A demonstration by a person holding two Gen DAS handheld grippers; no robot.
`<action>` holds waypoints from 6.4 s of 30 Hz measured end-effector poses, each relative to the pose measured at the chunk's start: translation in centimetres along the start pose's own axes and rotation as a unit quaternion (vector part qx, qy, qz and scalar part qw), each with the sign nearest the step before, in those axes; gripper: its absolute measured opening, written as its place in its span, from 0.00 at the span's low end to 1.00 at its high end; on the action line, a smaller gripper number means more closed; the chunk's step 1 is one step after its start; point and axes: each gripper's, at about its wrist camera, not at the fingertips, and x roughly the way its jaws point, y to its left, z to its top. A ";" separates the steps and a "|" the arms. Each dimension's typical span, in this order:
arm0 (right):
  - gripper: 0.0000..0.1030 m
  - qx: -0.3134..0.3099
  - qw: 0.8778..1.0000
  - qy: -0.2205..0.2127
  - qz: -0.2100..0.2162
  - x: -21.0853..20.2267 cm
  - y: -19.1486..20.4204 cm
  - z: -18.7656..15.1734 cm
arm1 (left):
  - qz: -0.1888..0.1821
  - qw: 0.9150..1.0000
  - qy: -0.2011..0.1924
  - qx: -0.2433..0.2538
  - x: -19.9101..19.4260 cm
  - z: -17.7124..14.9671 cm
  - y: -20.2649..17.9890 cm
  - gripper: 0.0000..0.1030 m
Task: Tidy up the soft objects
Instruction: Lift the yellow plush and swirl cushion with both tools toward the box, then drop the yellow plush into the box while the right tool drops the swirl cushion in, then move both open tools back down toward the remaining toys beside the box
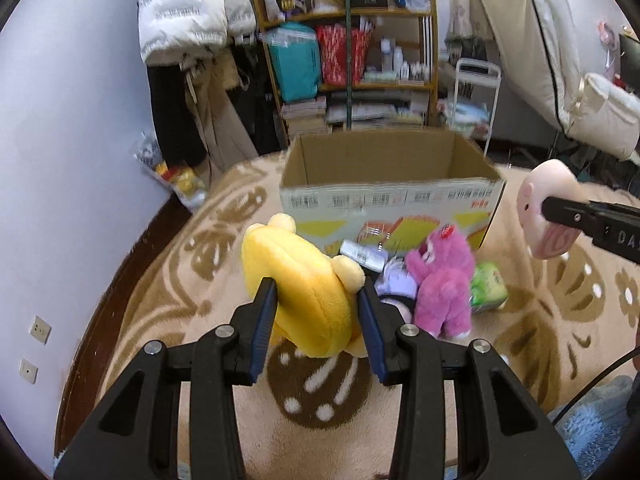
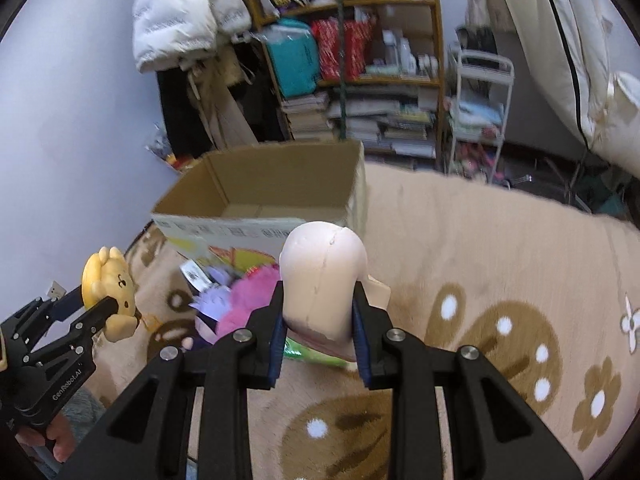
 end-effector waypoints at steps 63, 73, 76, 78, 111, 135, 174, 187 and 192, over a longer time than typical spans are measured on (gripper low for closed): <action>0.34 -0.046 0.997 -0.052 0.040 9.8 1.5 6.5 | -0.054 0.997 -0.028 -0.044 13.3 10.7 -0.2 0.40; 0.38 -0.061 0.997 -0.031 0.032 10.9 2.0 6.2 | -0.025 0.999 0.022 -0.024 15.5 9.8 -0.6 0.42; 0.39 -0.056 0.998 -0.023 0.030 11.3 1.7 6.1 | -0.018 0.999 0.029 -0.016 15.8 9.6 -0.8 0.43; 0.40 -0.054 0.998 -0.018 0.028 11.6 1.6 6.1 | -0.011 0.999 0.034 -0.013 16.0 9.6 -0.9 0.44; 0.62 -0.057 0.998 -0.001 0.015 11.0 1.9 5.5 | 0.040 0.999 0.020 -0.012 14.1 8.7 0.5 0.61; 1.00 -0.042 0.998 -0.044 -0.006 3.7 3.0 4.0 | 0.054 0.998 0.004 -0.039 7.7 6.7 3.7 0.94; 1.00 -0.040 0.996 0.077 -0.008 9.6 3.8 0.4 | 0.033 0.996 0.077 -0.018 11.0 4.1 3.6 0.95; 1.00 -0.042 0.988 0.147 0.004 12.8 4.4 -1.5 | 0.009 0.994 0.112 0.013 13.6 3.7 2.0 0.95; 1.00 -0.033 0.986 0.161 0.006 13.4 4.0 -2.0 | -0.012 0.990 0.142 0.024 14.9 3.1 1.6 0.95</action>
